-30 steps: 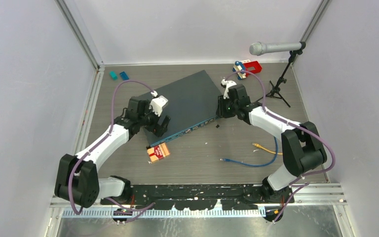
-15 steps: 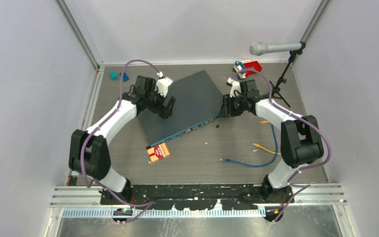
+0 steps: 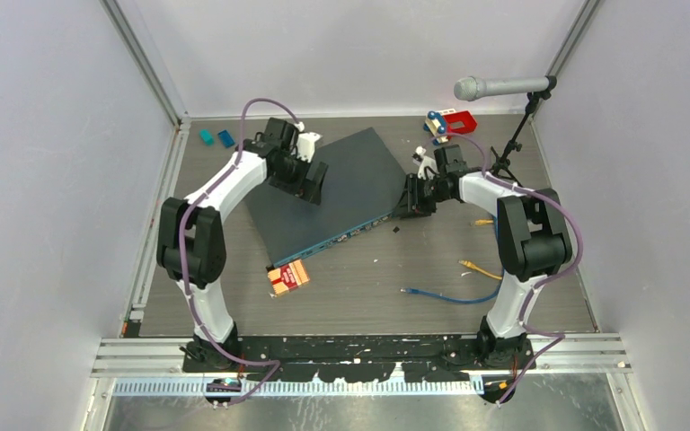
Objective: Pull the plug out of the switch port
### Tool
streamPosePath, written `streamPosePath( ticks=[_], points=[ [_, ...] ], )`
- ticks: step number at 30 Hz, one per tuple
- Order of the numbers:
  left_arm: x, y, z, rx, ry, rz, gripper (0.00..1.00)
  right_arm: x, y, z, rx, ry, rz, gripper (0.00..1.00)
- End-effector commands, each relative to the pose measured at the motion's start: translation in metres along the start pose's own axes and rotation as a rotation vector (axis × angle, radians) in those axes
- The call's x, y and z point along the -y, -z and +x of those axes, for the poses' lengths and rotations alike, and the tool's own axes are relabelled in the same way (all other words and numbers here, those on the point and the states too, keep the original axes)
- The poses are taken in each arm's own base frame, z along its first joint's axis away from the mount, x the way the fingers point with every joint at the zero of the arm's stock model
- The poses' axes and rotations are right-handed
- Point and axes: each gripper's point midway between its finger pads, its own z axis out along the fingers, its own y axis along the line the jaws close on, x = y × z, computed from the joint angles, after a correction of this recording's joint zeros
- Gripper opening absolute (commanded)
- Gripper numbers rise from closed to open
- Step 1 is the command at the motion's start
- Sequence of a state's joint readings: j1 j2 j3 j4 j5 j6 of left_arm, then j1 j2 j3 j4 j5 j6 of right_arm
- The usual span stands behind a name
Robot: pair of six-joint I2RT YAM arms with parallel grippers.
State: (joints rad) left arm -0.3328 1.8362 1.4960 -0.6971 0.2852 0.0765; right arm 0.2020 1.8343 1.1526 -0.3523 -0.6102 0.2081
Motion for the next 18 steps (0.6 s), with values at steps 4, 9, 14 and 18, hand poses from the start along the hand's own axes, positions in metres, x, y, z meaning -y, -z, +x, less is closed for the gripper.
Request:
streamPosePath(
  ticks=[4,9,14,18],
  points=[
    [0.009,0.009,-0.021,0.000,0.011,0.038,0.92,-0.002,-0.013,-0.009,0.016,-0.099,-0.003,0.37],
    [0.009,0.006,-0.028,0.008,0.005,0.050,0.92,-0.002,-0.021,-0.014,0.024,-0.105,0.008,0.37],
    [0.008,0.002,-0.027,0.008,-0.002,0.055,0.91,-0.002,-0.025,-0.016,0.029,-0.112,0.010,0.36],
    [0.009,-0.001,-0.026,0.011,-0.009,0.064,0.91,-0.007,-0.026,-0.018,0.037,-0.110,-0.001,0.36]
  ],
)
